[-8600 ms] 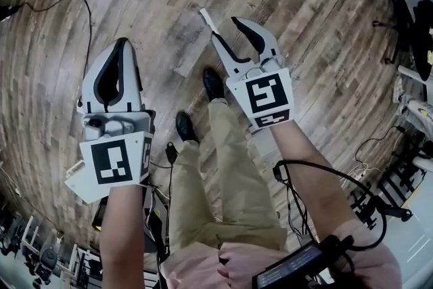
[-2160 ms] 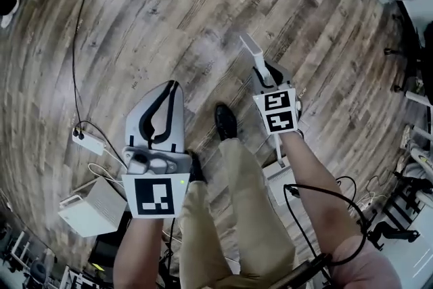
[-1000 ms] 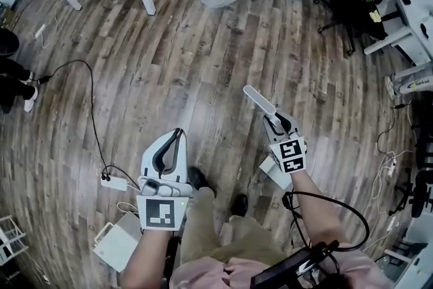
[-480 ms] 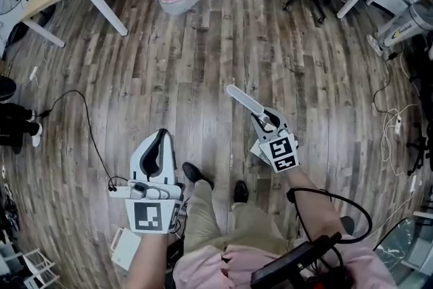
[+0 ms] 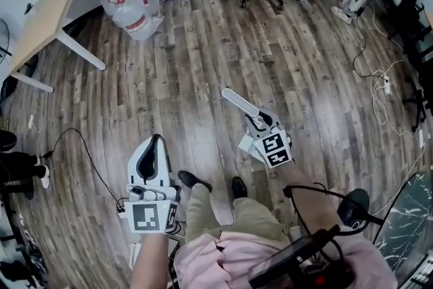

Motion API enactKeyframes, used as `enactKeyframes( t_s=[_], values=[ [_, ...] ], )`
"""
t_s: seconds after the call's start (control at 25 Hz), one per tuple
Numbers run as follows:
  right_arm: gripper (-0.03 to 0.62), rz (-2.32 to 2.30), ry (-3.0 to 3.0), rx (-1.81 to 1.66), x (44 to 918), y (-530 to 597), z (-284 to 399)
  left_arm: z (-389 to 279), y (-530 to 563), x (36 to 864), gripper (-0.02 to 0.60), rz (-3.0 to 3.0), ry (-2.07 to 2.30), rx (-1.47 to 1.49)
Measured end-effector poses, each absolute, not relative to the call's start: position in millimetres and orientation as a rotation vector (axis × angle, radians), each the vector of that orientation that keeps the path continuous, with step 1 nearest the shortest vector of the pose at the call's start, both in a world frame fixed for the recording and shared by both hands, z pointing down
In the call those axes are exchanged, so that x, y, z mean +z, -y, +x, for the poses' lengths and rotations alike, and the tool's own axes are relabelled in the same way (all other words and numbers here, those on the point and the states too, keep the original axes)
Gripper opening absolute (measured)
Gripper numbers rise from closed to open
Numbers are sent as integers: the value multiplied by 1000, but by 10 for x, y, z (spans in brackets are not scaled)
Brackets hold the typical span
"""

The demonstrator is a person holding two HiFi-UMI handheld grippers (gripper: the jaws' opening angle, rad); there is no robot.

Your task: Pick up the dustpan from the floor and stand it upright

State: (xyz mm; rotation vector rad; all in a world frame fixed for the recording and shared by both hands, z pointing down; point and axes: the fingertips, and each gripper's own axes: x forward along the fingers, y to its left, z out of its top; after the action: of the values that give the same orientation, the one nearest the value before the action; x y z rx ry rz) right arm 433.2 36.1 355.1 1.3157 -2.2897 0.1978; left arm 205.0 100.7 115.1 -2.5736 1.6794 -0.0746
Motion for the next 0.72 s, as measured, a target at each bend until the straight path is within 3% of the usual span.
enactKeyframes(
  t_s=[0.72],
  values=[
    [164, 1500, 2119, 348, 3623, -1021, 5316, 2947, -1304, 855, 14, -2663, -1438, -73]
  ],
)
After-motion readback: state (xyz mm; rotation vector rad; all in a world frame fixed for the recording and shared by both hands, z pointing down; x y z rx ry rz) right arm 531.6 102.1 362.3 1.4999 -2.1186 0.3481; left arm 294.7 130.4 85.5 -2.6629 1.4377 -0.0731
